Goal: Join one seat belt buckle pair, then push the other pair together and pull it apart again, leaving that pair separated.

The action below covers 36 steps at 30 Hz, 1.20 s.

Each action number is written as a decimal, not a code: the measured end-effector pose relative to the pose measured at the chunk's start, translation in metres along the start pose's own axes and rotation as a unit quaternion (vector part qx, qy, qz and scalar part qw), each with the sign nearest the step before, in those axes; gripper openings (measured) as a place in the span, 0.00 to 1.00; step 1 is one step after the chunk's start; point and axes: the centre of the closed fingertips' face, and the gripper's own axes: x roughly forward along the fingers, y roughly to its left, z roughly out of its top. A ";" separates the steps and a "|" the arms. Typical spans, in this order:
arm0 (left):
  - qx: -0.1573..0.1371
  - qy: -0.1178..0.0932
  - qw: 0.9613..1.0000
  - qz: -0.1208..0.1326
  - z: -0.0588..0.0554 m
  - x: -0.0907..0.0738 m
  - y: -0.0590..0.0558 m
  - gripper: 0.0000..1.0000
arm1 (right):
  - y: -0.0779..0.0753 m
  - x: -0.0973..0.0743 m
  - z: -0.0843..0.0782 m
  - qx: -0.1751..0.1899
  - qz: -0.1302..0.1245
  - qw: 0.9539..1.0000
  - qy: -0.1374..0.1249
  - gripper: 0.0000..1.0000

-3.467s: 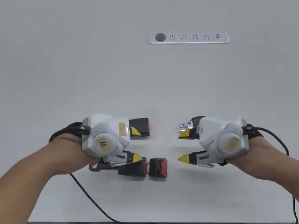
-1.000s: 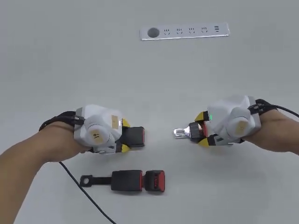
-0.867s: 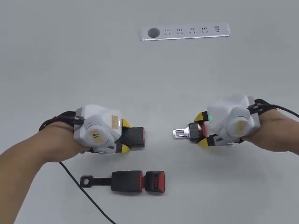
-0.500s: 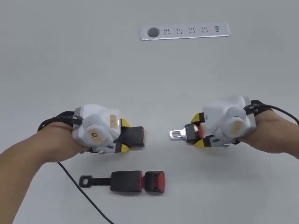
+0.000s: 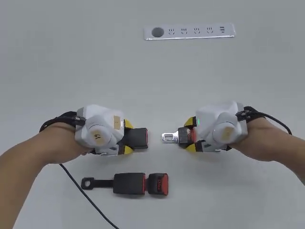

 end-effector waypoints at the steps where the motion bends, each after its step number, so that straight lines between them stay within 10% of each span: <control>1: 0.000 0.000 1.000 0.000 0.000 0.000 0.000 0.34 | 0.001 0.002 0.003 0.002 0.000 1.000 -0.002 0.31; 36: -0.011 -0.001 1.000 0.007 -0.003 0.000 0.001 0.34 | 0.001 0.026 0.038 0.004 -0.008 0.999 -0.035 0.30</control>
